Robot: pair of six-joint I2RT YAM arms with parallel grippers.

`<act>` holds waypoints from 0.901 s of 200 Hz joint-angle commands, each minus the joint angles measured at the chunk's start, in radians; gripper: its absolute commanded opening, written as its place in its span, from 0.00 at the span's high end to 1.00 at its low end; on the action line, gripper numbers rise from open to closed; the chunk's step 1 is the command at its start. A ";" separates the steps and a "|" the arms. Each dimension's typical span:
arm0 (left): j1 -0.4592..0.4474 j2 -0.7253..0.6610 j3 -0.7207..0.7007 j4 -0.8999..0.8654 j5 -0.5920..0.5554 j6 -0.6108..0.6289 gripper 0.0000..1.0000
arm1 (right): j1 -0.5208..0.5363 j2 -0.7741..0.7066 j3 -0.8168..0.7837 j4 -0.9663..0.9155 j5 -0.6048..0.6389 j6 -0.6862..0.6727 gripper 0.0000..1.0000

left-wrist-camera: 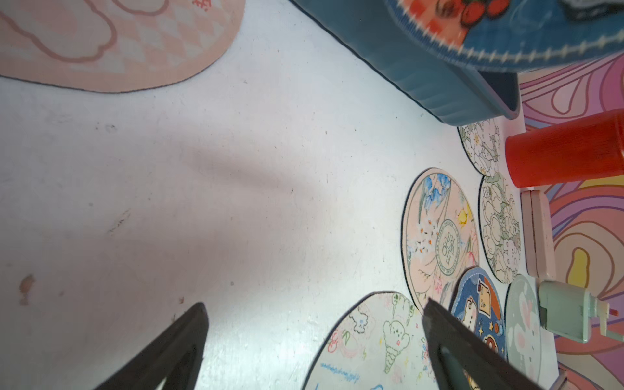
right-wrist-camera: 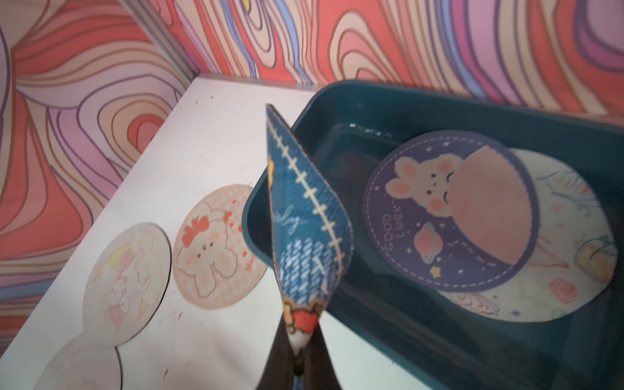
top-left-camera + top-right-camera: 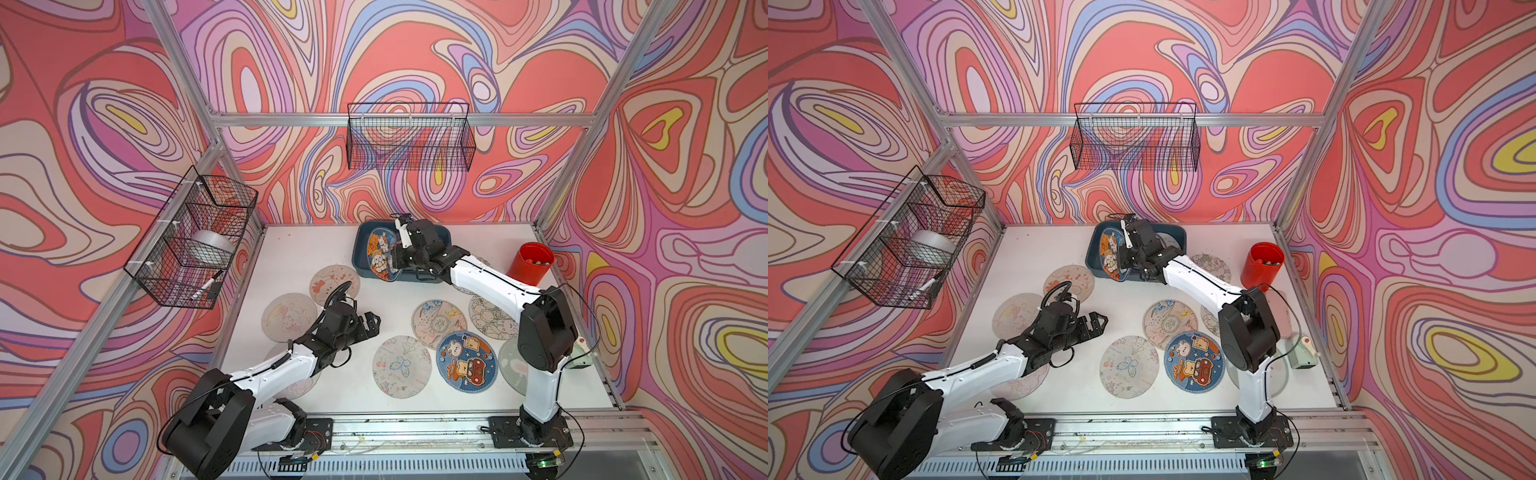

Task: Put the coasters into the storage box
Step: Place the coaster in the storage box.

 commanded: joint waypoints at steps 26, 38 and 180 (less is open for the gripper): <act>0.002 0.037 0.048 0.038 0.036 0.020 0.00 | -0.051 0.097 0.077 0.111 0.051 0.012 1.00; 0.004 0.043 0.053 0.045 0.046 0.023 0.00 | -0.059 0.129 0.106 0.102 0.055 0.012 1.00; 0.004 0.079 0.075 0.036 0.045 0.022 0.00 | -0.173 0.409 0.213 0.005 0.164 0.130 0.90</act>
